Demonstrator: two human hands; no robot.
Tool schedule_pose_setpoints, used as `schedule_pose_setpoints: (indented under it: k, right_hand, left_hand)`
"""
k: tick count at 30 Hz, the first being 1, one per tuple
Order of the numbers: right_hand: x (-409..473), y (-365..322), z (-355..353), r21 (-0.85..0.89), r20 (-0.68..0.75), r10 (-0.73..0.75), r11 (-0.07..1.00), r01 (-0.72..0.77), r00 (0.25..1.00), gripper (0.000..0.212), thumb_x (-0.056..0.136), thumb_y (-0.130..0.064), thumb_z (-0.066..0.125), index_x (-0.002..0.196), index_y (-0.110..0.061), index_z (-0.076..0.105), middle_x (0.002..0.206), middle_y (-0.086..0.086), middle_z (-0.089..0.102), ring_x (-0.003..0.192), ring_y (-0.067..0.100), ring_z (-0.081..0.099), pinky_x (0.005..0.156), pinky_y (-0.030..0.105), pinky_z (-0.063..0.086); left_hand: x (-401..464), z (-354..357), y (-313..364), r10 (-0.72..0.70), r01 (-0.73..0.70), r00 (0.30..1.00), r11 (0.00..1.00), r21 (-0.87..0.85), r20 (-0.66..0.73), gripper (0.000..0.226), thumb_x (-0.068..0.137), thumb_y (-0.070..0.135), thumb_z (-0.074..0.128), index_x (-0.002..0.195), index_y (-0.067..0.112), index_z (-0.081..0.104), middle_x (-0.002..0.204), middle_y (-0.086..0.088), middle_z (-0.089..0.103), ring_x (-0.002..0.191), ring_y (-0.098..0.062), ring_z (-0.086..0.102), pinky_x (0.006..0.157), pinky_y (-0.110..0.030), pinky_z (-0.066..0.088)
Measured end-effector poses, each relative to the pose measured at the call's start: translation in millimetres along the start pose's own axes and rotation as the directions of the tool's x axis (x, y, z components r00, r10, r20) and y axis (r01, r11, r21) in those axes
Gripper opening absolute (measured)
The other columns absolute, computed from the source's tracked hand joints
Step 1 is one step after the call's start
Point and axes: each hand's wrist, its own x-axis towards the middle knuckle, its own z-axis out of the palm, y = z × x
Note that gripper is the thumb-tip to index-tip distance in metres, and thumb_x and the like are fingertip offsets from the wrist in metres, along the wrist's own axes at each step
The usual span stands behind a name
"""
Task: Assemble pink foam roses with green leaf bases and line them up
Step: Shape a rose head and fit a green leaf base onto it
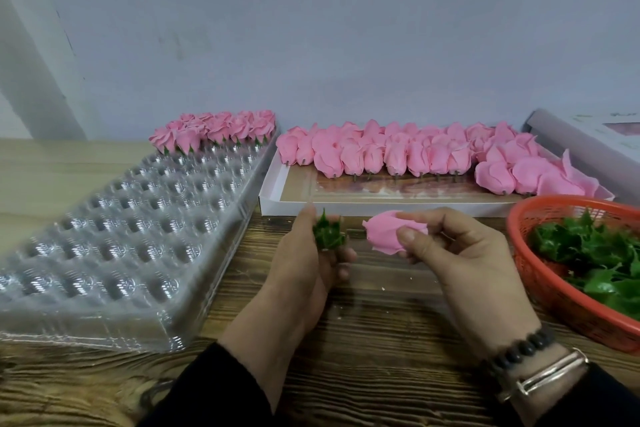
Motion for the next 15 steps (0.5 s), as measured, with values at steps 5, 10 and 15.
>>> schedule_pose_setpoints:
  k: [5, 10, 15]
  right_hand:
    - [2, 1, -2, -0.021, 0.032, -0.065, 0.998, 0.066, 0.997, 0.02, 0.073, -0.003, 0.071, 0.078, -0.022, 0.073, 0.058, 0.016, 0.057, 0.059, 0.019, 0.049, 0.059, 0.017, 0.045]
    - [4, 6, -1, -0.114, 0.037, -0.109, 0.987, 0.112, 0.993, 0.026, 0.072, -0.004, 0.073, 0.077, -0.029, 0.074, 0.067, -0.006, 0.067, 0.065, 0.013, 0.059, 0.068, 0.026, 0.049]
    - [6, 11, 3, -0.234, 0.039, -0.183, 0.954, 0.187, 0.982, 0.035, 0.072, -0.006, 0.073, 0.074, -0.04, 0.069, 0.086, 0.001, 0.068, 0.08, 0.014, 0.063, 0.077, 0.028, 0.051]
  left_hand:
    - [-2, 3, -2, 0.066, -0.067, 0.994, 0.998, 0.01, 0.086, 0.034, 0.094, 0.019, 0.032, 0.086, 0.006, 0.063, 0.064, -0.005, 0.054, 0.05, -0.011, 0.045, 0.044, -0.022, 0.031]
    - [-4, 3, -5, 0.08, -0.09, 0.986, 0.994, 0.067, 0.144, 0.034, 0.094, 0.012, 0.032, 0.092, 0.01, 0.065, 0.085, -0.01, 0.063, 0.064, -0.013, 0.051, 0.046, -0.02, 0.04]
    - [-4, 7, -11, 0.103, -0.114, 0.981, 0.992, 0.058, 0.167, 0.034, 0.094, 0.009, 0.031, 0.097, 0.007, 0.065, 0.094, -0.014, 0.066, 0.072, -0.016, 0.055, 0.048, -0.02, 0.046]
